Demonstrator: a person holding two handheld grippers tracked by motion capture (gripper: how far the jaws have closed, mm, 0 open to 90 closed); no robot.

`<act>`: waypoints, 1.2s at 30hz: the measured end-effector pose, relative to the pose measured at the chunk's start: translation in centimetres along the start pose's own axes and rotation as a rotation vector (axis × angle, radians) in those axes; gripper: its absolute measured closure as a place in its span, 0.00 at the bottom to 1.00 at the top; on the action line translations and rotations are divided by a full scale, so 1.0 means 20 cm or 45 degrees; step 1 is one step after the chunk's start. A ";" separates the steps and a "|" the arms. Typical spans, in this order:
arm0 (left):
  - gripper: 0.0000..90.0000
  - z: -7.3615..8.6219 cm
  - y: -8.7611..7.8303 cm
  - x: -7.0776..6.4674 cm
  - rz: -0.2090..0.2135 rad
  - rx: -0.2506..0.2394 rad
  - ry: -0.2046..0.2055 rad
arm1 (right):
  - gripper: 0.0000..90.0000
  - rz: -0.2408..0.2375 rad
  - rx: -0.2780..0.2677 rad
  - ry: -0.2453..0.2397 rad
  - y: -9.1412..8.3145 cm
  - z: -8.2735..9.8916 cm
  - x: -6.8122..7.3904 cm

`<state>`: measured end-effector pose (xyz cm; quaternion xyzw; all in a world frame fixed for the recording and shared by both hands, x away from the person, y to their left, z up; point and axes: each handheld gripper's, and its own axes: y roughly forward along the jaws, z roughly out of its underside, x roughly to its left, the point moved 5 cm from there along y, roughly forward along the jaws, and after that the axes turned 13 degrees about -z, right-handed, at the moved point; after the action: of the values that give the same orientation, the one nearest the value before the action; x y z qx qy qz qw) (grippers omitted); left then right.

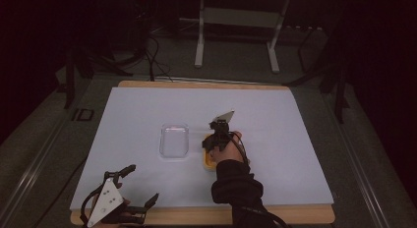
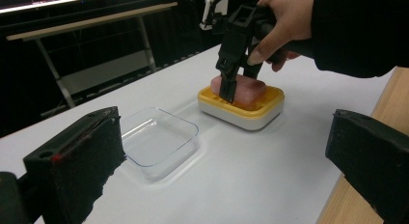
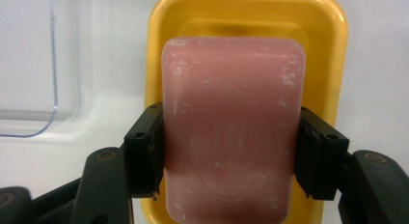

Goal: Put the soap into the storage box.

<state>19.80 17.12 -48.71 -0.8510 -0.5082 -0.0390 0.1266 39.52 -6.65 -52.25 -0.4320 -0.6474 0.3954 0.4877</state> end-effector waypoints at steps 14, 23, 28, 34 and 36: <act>0.00 0.00 0.00 0.00 0.007 -0.010 -0.009 | 0.41 0.007 0.024 0.023 0.06 0.01 -0.02; 0.00 0.00 0.00 0.00 0.011 -0.001 0.001 | 0.36 0.009 0.024 -0.039 0.02 -0.02 0.00; 0.00 0.00 0.00 0.00 0.014 -0.002 0.001 | 0.34 0.052 0.056 -0.125 -0.03 -0.04 0.00; 0.00 0.00 0.00 -0.01 0.023 0.004 0.012 | 0.34 0.060 0.074 -0.197 -0.11 -0.08 0.00; 0.00 0.00 0.00 -0.01 0.027 0.005 0.013 | 0.30 0.055 0.086 -0.246 -0.13 -0.08 0.00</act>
<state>19.73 16.92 -48.79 -0.8559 -0.4987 -0.0409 0.1311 40.67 -7.36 -49.57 -0.3889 -0.6683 0.4671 0.4288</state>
